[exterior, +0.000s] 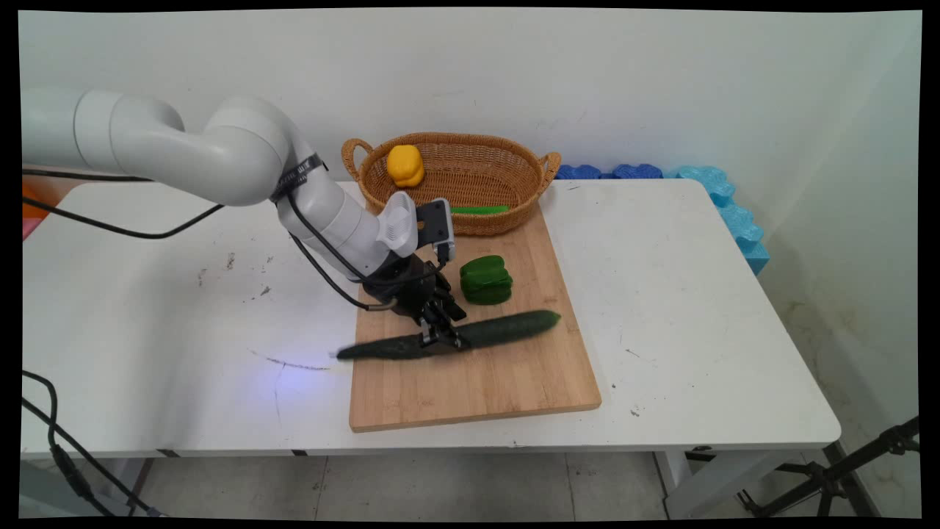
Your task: Place the picked object on the cutting board
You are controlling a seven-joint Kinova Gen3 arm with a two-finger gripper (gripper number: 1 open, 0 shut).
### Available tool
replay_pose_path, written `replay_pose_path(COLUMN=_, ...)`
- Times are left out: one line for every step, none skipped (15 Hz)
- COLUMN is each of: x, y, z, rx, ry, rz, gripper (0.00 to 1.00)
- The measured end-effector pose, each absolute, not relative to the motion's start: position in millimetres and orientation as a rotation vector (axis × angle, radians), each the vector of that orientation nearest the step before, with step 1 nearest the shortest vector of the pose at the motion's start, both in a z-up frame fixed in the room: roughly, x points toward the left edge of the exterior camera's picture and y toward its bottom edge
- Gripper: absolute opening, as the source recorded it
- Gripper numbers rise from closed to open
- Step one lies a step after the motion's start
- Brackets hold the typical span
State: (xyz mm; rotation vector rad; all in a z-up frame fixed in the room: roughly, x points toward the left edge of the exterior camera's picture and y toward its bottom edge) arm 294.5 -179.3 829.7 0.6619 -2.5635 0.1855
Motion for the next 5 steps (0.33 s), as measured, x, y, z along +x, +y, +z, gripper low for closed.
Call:
replay_pose_path(x=294.6, y=-179.4, z=827.7, rx=0.659, ry=-2.564, rz=0.186, gripper=1.0)
replay_pose_path(x=294.7, y=-179.2, z=825.1, rx=0.654, ry=-2.565, rz=0.187, gripper=1.0)
replay_pose_path(x=294.9, y=-178.7, z=823.7, rx=0.648, ry=-2.565, rz=0.188, gripper=1.0)
replay_pose_path(x=295.1, y=-178.4, z=822.9, rx=0.645, ry=-2.565, rz=0.188, gripper=1.0)
replay_pose_path(x=295.7, y=-177.5, z=821.9, rx=0.639, ry=-2.566, rz=0.187, gripper=1.0)
